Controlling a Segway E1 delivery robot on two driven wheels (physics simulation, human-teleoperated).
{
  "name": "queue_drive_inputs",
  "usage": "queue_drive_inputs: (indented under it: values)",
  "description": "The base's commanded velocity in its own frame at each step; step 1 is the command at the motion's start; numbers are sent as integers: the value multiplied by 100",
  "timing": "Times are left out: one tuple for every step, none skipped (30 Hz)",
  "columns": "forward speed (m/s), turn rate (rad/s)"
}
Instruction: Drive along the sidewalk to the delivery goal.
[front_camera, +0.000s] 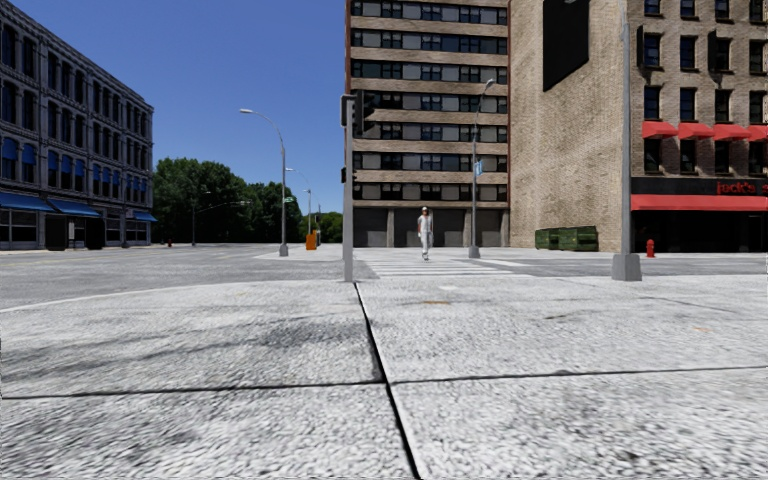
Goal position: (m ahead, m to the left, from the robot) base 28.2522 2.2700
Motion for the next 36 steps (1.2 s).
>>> queue_drive_inputs:
  values:
    - [106,-23]
    - [111,-18]
    - [112,-14]
    - [113,-11]
    - [113,-11]
    - [113,-10]
    - [113,-7]
    - [113,-6]
    - [113,-6]
    - [113,-5]
    - [112,-5]
    - [112,-5]
    - [112,-5]
    - [112,-4]
    - [112,0]
    - [112,0]
    - [112,0]
    - [112,0]
    - [112,0]
    - [112,0]
    - [112,0]
    - [112,0]
    - [112,0]
    - [112,0]
    - [112,0]
    - [112,0]
    - [112,0]
    - [112,0]
    - [112,0]
    - [112,0]
    - [112,0]
    - [112,0]
    - [112,0]
    - [112,0]
    - [113,0]
    - [117,0]
